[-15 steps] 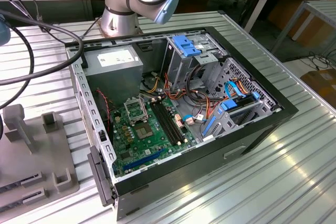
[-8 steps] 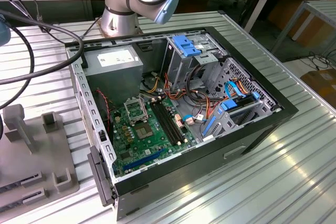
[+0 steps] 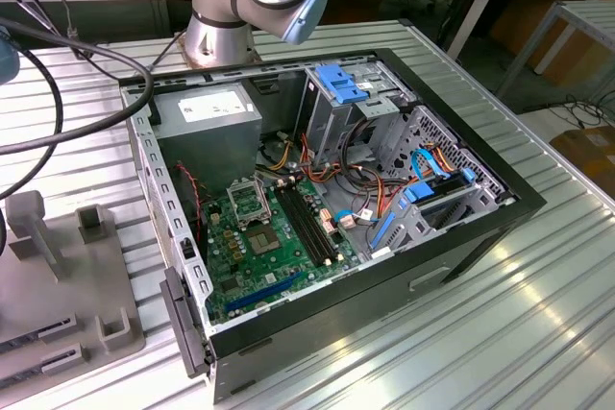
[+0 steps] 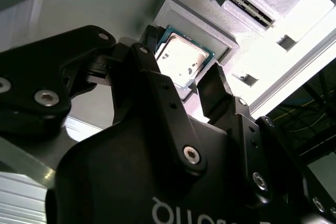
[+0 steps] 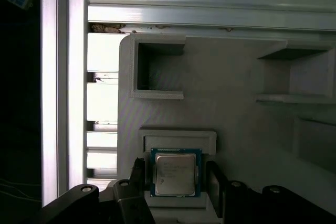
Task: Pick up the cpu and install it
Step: 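Reach for the cpu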
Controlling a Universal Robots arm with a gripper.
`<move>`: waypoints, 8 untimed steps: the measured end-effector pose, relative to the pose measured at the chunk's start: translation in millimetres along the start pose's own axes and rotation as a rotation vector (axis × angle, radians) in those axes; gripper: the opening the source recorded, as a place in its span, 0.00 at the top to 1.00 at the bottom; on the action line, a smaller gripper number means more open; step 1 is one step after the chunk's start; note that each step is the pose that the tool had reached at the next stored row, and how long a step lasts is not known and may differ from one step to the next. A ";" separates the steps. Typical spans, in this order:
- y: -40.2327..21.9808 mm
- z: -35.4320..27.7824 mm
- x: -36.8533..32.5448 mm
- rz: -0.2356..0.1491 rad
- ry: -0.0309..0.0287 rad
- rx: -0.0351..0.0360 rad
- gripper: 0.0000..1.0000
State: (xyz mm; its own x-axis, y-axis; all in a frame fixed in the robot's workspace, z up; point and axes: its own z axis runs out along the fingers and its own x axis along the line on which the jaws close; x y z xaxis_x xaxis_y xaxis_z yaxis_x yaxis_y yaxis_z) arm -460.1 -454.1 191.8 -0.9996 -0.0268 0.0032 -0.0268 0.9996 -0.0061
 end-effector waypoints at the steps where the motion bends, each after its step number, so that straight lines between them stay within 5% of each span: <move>1: 0.0 0.0 0.0 0.000 0.0000 0.0000 0.42; 8: 0.0 0.0 0.0 0.000 0.0000 0.0000 0.42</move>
State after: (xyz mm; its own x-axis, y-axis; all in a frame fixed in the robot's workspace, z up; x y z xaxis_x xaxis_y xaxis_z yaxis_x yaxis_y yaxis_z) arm -460.0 -454.1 191.8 -0.9996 -0.0266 0.0032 -0.0266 0.9996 -0.0061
